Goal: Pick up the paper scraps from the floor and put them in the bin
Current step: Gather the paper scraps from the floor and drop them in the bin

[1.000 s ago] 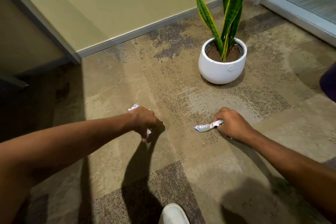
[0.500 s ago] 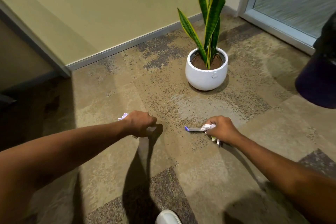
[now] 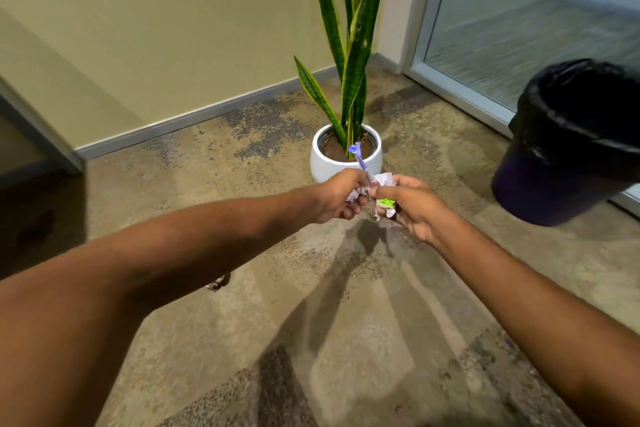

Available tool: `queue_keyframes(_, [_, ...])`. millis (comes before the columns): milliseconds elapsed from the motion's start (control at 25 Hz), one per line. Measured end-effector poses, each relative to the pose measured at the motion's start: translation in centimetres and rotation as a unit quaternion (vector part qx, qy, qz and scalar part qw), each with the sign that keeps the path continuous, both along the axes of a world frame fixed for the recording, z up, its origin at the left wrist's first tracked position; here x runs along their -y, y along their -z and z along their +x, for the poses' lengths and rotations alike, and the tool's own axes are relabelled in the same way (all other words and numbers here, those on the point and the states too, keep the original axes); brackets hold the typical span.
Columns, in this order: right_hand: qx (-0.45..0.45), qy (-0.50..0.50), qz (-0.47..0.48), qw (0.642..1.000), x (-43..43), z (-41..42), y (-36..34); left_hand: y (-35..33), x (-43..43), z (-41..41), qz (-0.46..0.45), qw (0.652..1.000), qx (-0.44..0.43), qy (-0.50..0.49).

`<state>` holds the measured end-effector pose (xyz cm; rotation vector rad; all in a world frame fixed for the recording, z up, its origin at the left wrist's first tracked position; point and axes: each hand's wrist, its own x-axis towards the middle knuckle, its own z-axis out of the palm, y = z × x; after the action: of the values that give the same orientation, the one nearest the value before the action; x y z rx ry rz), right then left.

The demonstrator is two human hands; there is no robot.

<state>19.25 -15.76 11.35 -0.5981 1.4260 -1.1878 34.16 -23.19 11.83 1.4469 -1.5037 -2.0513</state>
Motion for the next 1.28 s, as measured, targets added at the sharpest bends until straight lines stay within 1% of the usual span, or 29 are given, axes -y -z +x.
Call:
queue_keyframes(160, [0.005,0.035,-0.042,0.998,1.6,-4.5,-4.8,-4.5,0.2,-6.3,0.012,0.995,-0.097,-0.031])
queue_keyframes(320, [-0.055,0.057,-0.071,0.994,2.6,-10.1,-10.1,-9.3,0.7,-12.7,-0.007,0.986,-0.164,-0.032])
queue_keyframes(440, [-0.098,0.074,-0.093,0.988,2.7,-15.1,-13.8,-12.9,0.3,-18.4,-0.012,0.98,-0.197,-0.038])
queue_keyframes(640, [-0.114,0.11,-0.118,0.98,1.8,-24.8,-18.0,-17.0,-1.1,-27.8,-0.019,0.97,-0.242,-0.02])
queue_keyframes(720, [-0.117,0.14,-0.102,0.978,0.8,-28.6,-17.8,-17.1,-1.6,-31.5,-0.017,0.968,-0.249,-0.019])
queue_keyframes(840, [-0.125,0.17,-0.04,0.977,-0.7,-33.7,-15.8,-16.3,-2.6,-35.6,0.008,0.965,-0.26,-0.008])
queue_keyframes(920, [-0.127,0.181,0.003,0.975,-1.6,-36.1,-14.2,-15.6,-3.0,-37.5,0.017,0.966,-0.258,-0.006])
queue_keyframes(1000, [-0.12,0.186,0.024,0.975,-2.5,-37.5,-13.5,-14.9,-3.0,-39.2,0.03,0.964,-0.265,-0.003])
queue_keyframes(1160, [-0.147,0.189,0.044,0.97,-2.7,-39.0,-13.3,-14.1,-2.9,-40.5,0.053,0.963,-0.265,-0.008])
queue_keyframes(1280, [-0.153,0.242,0.024,0.958,-2.2,-38.8,-13.2,-13.7,-2.5,-39.8,0.043,0.962,-0.269,-0.008])
